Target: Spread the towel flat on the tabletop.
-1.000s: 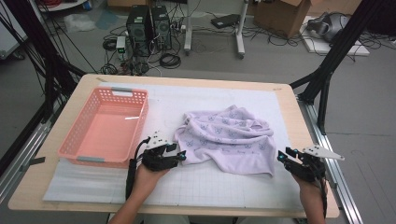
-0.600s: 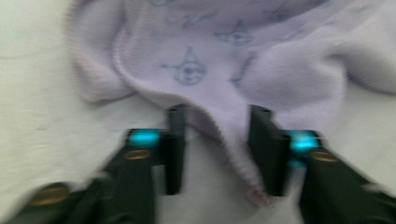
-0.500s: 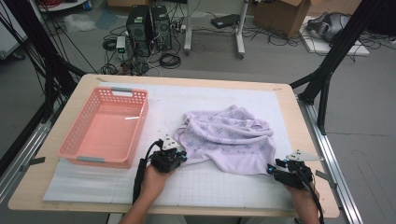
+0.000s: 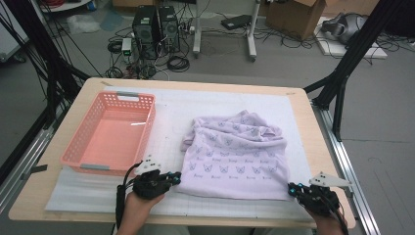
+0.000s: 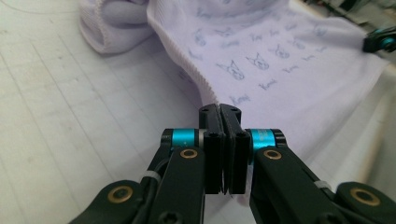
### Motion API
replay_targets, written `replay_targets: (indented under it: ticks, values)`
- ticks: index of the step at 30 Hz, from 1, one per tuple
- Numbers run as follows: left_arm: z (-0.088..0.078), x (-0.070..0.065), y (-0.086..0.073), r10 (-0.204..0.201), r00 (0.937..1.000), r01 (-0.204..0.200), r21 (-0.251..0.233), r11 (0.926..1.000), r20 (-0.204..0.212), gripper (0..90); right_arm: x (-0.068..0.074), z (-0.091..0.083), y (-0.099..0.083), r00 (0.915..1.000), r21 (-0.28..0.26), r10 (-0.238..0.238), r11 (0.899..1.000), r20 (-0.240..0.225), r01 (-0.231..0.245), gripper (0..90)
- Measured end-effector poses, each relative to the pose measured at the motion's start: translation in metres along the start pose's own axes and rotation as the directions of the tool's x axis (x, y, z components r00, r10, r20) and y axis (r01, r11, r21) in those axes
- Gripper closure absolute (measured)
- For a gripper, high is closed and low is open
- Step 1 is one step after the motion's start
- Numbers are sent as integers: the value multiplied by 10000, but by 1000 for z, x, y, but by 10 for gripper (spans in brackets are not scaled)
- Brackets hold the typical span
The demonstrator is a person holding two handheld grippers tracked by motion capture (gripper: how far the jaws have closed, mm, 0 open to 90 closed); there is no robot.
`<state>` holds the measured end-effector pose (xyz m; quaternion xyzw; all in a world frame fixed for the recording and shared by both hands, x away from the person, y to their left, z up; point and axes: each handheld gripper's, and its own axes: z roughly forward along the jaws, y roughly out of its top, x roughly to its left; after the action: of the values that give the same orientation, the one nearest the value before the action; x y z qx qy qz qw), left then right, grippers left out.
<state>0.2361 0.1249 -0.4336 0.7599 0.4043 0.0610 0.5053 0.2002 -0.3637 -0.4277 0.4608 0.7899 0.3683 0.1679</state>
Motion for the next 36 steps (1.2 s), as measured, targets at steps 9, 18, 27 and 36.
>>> replay_targets:
  ticks: [9, 18, 27, 36]
  values:
    - [11, 3, 5, -170, 9985, 133, -690, 9975, -524, 469, -1, -4, 1, 9989, -508, 452, 9977, 115, -445, 621]
    - [37, 17, 17, 9, 9962, -9, 2, 10000, -876, 452, -23, 31, 14, 9953, -523, 757, 9960, 602, -726, 602]
    - [67, 31, 28, 221, 9914, -130, 710, 9974, -1287, 485, -35, 55, 26, 9956, -245, 668, 9976, 665, -653, 677]
    - [69, 37, 34, 347, 9689, -218, 554, 9982, -2452, 856, -43, 68, 42, 9865, -526, 282, 9984, 1616, -199, 874]
